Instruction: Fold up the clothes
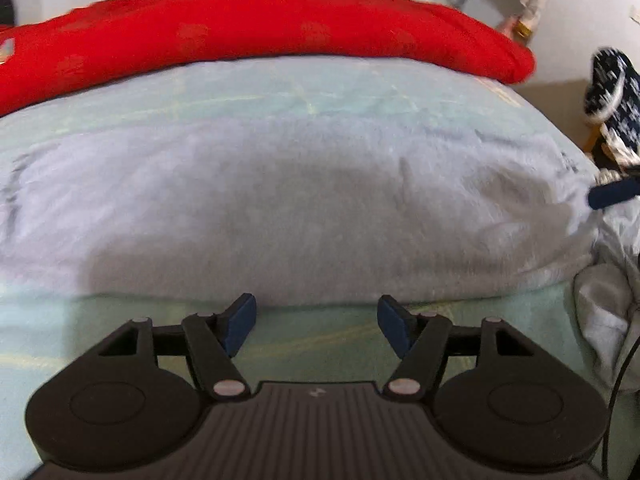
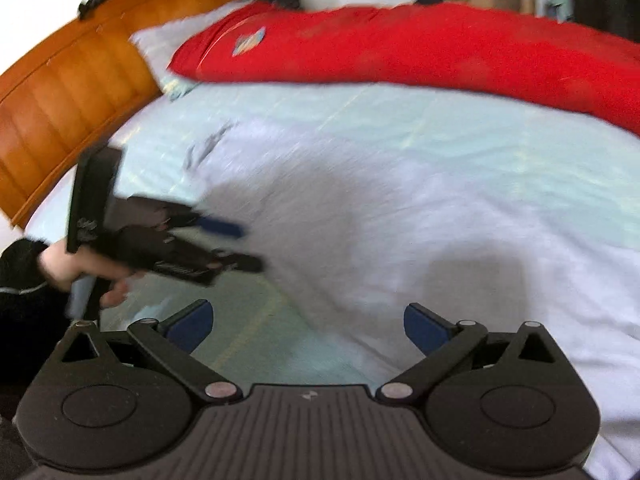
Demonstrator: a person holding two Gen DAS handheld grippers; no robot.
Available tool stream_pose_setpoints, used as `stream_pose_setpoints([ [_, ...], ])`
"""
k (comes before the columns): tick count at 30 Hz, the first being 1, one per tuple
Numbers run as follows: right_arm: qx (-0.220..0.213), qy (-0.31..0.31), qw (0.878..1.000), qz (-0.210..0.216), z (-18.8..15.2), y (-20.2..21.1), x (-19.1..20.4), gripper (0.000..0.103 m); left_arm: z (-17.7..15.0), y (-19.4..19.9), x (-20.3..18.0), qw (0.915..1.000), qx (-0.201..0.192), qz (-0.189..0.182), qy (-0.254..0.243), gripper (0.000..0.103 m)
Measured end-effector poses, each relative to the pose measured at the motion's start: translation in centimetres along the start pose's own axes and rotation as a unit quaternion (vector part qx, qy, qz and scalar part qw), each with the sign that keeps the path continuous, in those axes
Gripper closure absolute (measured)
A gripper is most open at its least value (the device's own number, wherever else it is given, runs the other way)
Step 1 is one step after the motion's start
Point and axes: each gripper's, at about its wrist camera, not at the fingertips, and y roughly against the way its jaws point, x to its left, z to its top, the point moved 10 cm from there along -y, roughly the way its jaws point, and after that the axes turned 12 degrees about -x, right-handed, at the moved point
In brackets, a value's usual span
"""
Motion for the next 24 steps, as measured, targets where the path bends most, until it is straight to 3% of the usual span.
stream_pose_setpoints([
  [5, -0.058, -0.022, 0.996, -0.069, 1.0, 6.4, -5.2, 0.000, 0.8, 4.1, 0.2, 0.9992, -0.036, 0.002, 0.016, 0.034],
  [8, -0.086, -0.014, 0.989, -0.117, 1.3, 10.5, -9.0, 0.000, 1.1, 4.4, -0.9, 0.9990, -0.037, 0.007, 0.025, 0.034],
  [14, -0.105, 0.032, 0.974, -0.196, 2.0, 17.9, -17.6, 0.001, 3.0, 3.1, -6.9, 0.9996, -0.028, -0.010, 0.001, 0.034],
  [20, -0.074, 0.073, 0.972, -0.210, 2.2, 22.2, -24.9, 0.014, 5.9, 1.7, -15.1, 0.9982, -0.042, -0.036, -0.023, 0.034],
  [24, -0.045, 0.119, 0.973, -0.193, 2.8, 22.1, -28.7, 0.020, 6.7, 0.6, -19.6, 0.9973, -0.056, -0.041, -0.026, 0.034],
])
